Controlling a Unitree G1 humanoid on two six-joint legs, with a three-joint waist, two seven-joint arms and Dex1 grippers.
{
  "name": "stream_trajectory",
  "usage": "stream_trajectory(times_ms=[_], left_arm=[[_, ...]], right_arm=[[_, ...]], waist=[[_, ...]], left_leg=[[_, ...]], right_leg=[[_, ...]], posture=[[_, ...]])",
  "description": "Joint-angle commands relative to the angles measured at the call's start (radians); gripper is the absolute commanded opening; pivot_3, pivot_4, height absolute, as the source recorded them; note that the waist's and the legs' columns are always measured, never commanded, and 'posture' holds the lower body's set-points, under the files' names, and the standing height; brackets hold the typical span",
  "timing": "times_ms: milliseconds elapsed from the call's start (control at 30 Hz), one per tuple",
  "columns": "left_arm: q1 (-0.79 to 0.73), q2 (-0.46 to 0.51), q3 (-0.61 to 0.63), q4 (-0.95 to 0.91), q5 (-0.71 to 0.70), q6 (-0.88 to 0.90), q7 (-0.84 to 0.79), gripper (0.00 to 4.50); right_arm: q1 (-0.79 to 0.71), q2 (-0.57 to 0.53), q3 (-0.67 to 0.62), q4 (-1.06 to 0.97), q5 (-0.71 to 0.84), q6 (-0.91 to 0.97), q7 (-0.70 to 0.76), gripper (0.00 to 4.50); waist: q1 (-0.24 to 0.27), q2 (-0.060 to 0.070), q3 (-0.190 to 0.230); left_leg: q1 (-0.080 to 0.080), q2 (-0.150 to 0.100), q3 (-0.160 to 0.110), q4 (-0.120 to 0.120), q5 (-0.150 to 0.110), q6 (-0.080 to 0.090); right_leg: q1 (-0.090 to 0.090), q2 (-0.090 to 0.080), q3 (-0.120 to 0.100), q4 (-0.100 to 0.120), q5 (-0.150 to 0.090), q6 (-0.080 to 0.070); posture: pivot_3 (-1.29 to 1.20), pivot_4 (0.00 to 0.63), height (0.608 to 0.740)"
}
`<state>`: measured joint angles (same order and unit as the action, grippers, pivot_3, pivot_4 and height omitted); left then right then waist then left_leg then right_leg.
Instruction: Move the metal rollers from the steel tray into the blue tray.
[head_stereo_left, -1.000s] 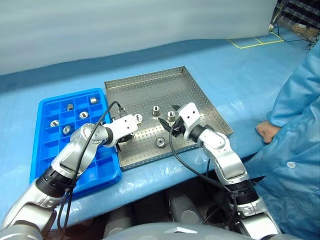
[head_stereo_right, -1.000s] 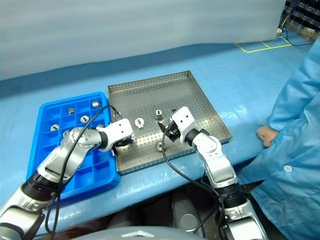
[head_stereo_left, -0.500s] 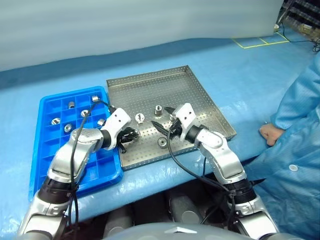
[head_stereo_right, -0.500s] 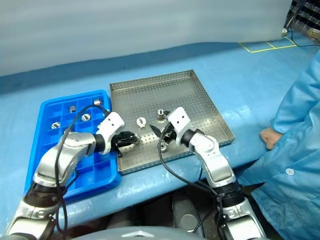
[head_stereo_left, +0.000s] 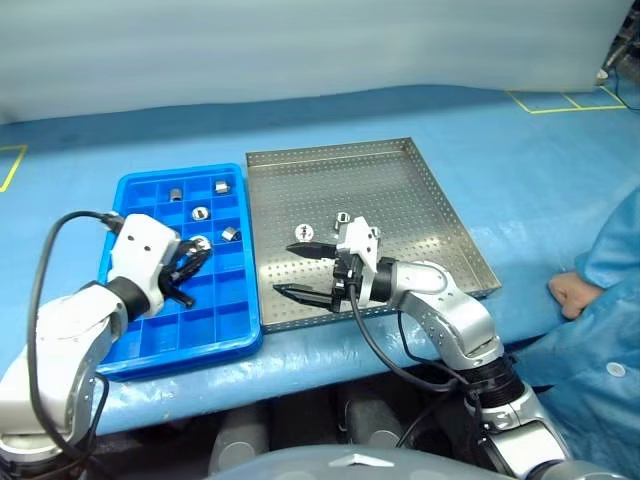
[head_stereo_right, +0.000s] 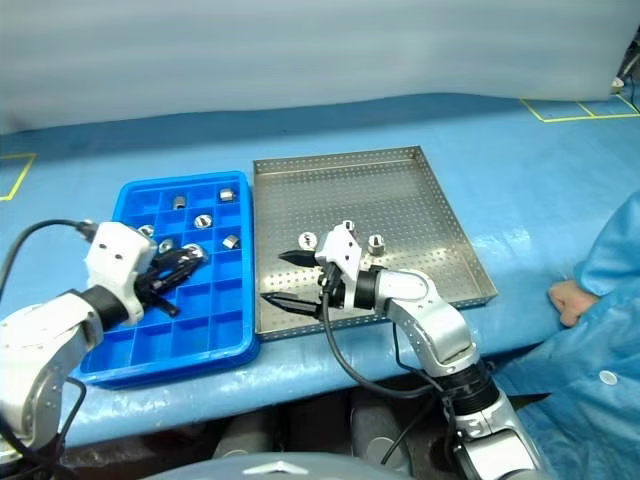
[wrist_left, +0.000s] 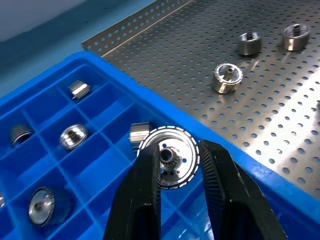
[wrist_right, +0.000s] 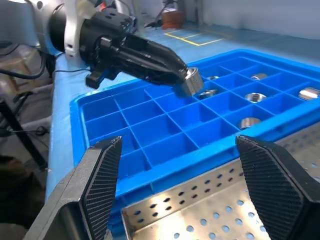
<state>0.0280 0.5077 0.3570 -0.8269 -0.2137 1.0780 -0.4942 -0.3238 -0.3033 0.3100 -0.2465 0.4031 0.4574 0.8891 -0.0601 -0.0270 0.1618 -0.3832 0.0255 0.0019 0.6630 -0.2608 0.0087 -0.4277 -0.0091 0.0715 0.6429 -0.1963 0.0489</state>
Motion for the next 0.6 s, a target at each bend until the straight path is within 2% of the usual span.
stream_trajectory(times_ms=[33,200,433,600], left_arm=[[-0.004,-0.071,0.073,-0.012,0.083,-0.010,0.173,0.82],[0.002,-0.105,0.035,0.055,0.143,-0.025,0.277,0.82],[-0.004,-0.124,0.010,0.127,0.170,-0.040,0.339,0.82],[-0.003,-0.115,-0.039,0.159,0.169,-0.064,0.331,2.46]], right_arm=[[-0.018,0.021,0.000,-0.006,0.001,-0.007,-0.017,3.83],[-0.016,0.035,0.007,-0.007,-0.009,-0.009,-0.032,3.83],[-0.020,0.035,-0.016,-0.012,-0.023,-0.010,-0.073,3.83],[-0.016,0.036,-0.018,-0.021,-0.034,-0.019,-0.099,3.83]], waist=[[0.013,-0.001,0.000],[0.041,-0.002,0.000],[0.047,-0.003,0.000],[0.044,-0.003,0.000]], left_leg=[[0.000,0.000,0.000,0.000,0.000,0.000],[0.000,-0.001,0.000,0.000,0.000,0.000],[0.000,0.000,0.001,0.000,0.000,0.000],[0.000,0.000,0.002,0.000,0.000,-0.001]], right_leg=[[0.000,0.000,0.000,0.000,0.000,0.000],[0.000,0.000,-0.001,0.000,0.000,0.000],[0.000,-0.001,-0.001,0.000,0.000,-0.001],[0.000,0.000,-0.002,0.000,0.000,-0.001]], posture=[[0.08,0.150,0.740],[0.08,0.150,0.740],[0.06,0.150,0.740],[0.04,0.150,0.740]])
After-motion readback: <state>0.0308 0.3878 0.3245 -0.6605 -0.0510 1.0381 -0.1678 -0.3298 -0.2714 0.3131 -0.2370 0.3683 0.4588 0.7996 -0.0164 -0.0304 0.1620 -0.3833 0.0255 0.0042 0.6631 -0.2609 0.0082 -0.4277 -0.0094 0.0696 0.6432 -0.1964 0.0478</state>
